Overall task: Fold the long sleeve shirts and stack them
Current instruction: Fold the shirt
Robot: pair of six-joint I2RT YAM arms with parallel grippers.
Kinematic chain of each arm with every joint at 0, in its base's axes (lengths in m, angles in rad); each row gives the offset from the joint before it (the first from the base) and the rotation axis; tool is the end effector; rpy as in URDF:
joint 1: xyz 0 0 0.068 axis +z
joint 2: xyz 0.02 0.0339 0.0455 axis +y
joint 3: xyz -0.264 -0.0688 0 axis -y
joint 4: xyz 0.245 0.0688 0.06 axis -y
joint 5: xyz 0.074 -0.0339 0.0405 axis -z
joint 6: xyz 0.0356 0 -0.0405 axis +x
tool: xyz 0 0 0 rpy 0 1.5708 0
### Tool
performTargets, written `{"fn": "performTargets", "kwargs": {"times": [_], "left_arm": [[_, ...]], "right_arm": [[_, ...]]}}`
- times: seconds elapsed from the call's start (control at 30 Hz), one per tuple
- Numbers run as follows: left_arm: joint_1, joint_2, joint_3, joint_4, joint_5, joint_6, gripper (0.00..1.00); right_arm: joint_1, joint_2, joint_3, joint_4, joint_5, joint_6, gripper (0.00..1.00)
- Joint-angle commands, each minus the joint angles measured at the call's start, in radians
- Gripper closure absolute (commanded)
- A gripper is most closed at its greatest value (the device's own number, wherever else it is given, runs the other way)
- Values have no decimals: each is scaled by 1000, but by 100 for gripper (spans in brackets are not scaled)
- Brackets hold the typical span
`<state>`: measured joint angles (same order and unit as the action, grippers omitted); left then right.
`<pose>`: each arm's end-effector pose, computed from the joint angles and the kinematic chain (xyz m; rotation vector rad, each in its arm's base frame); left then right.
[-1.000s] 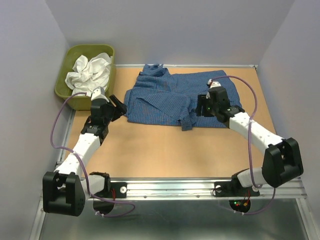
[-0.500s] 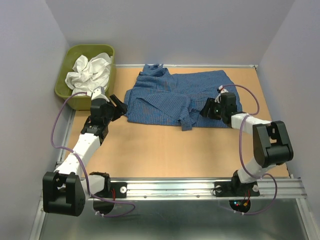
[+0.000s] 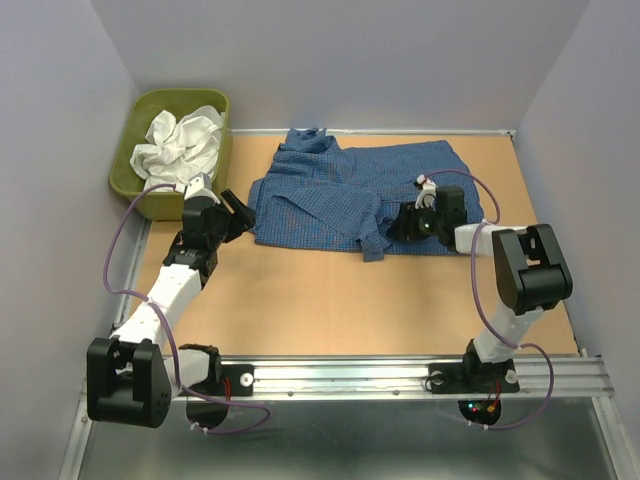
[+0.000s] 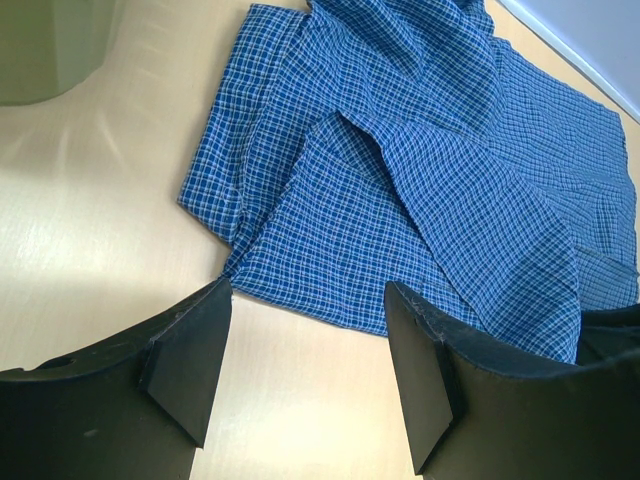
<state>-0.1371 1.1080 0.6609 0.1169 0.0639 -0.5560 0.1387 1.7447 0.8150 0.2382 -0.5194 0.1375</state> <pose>0.2499 -0.0368 0.2624 -0.3592 1.9021 -0.5277 0.3354 0.0647 0.1462 -0.2810 2.2379 0.7339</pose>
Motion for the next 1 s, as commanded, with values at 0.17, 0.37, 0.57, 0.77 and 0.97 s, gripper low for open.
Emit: {"fn": "performTargets", "kwargs": {"times": [0.17, 0.37, 0.57, 0.77, 0.97], "left_arm": [[5, -2, -9, 38, 8, 27, 27], [5, 3, -6, 38, 10, 27, 27], [5, 1, -6, 38, 13, 27, 27], [7, -5, -7, 36, 14, 25, 27], [11, -13, -6, 36, 22, 18, 27]], "right_arm": [[-5, 42, 119, 19, -21, -58, 43], [-4, 56, 151, -4, -94, -81, 50], [-5, 65, 162, -30, -102, -93, 77], [-4, -17, 203, -128, 37, -172, 99], [-4, -122, 243, -235, 240, -266, 99]]}}
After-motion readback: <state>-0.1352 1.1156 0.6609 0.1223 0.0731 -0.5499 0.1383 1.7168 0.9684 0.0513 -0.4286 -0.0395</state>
